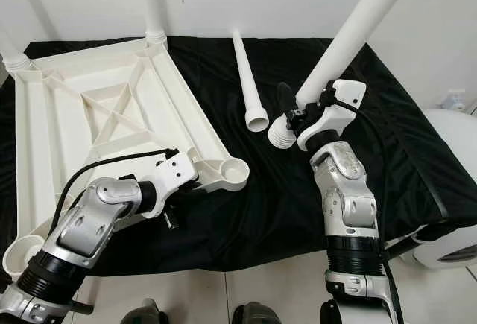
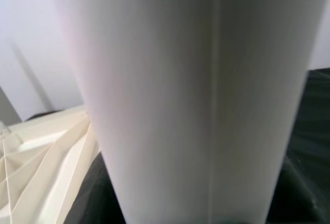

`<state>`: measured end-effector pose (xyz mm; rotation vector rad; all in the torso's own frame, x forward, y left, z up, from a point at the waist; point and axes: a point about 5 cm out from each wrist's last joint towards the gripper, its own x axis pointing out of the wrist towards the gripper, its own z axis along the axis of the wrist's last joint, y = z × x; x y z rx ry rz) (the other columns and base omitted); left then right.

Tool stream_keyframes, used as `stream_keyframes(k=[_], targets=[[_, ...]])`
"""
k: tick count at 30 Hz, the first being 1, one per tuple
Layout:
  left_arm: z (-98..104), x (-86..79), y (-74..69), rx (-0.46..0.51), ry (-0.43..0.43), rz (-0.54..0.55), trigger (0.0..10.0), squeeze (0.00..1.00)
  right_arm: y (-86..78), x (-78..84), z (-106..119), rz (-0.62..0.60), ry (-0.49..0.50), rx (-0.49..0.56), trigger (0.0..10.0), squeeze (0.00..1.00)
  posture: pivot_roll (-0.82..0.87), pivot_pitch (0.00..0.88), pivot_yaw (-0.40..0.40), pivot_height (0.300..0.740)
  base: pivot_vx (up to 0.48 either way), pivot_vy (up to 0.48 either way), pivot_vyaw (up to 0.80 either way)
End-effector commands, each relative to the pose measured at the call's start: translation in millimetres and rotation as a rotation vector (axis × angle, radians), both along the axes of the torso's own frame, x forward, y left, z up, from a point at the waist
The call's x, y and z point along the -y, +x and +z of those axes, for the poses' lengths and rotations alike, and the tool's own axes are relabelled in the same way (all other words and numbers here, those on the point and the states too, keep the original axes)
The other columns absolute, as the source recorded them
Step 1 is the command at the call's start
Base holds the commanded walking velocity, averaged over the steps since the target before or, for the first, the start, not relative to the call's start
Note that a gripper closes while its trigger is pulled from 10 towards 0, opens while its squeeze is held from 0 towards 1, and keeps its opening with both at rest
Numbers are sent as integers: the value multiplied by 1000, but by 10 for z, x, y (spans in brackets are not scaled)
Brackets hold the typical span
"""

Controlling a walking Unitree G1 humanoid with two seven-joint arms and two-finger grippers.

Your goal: Building children table

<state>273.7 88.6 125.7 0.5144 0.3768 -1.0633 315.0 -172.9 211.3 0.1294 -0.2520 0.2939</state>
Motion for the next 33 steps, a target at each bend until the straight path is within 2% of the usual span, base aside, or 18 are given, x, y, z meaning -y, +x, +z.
stream_keyframes(k=[1, 2, 3, 8, 9, 14, 20, 29, 31, 33], targets=[[-229, -144, 17, -21, 84, 139, 6745, 0, 2, 3, -16, 0, -25, -18, 10000, 0, 6, 29, -38, 740, 0, 0, 0], [-237, -152, 16, -23, 84, 140, 6745, 0, 4, -12, -29, 7, -33, -27, 10000, 0, 5, 30, -40, 740, 0, 0, 0], [-245, -160, 18, -25, 85, 141, 0, 0, 4, -25, -39, 15, -41, -32, 10000, 0, 5, 31, -43, 740, 0, 0, 0], [-258, -168, 17, -28, 80, 143, 0, 0, -1, -52, -49, 35, -55, -32, 10000, 0, 5, 33, -47, 740, 0, 0, 0], [-280, -184, 22, -31, 93, 153, 10000, 0, -6, -68, -48, 46, -59, -27, 10000, 0, 4, 33, -48, 740, 0, 0, 0], [-320, -212, 20, -26, 124, 158, 10000, 0, -27, -117, -27, 81, -64, 3, 10000, 0, 2, 33, -54, 740, 0, 0, 0], [-346, -235, 22, -21, 141, 157, 10000, 0, -53, -223, -13, 164, -19, 13, 10000, 0, 5, 28, -62, 740, 0, 0, 0], [-330, -244, 47, -12, 139, 173, 10000, 0, -89, -379, -97, 254, 47, -26, 10000, 0, 7, 24, -65, 740, 0, 0, 0], [-321, -235, 44, -8, 136, 170, 10000, 0, -92, -472, -208, 284, 62, -70, 10000, 0, 12, 18, -62, 740, 0, 0, 0], [-321, -235, 44, -8, 136, 170, 10000, 0, -92, -472, -208, 284, 62, -70, 10000, 0, 12, 18, -62, 740, 0, 0, 0]])
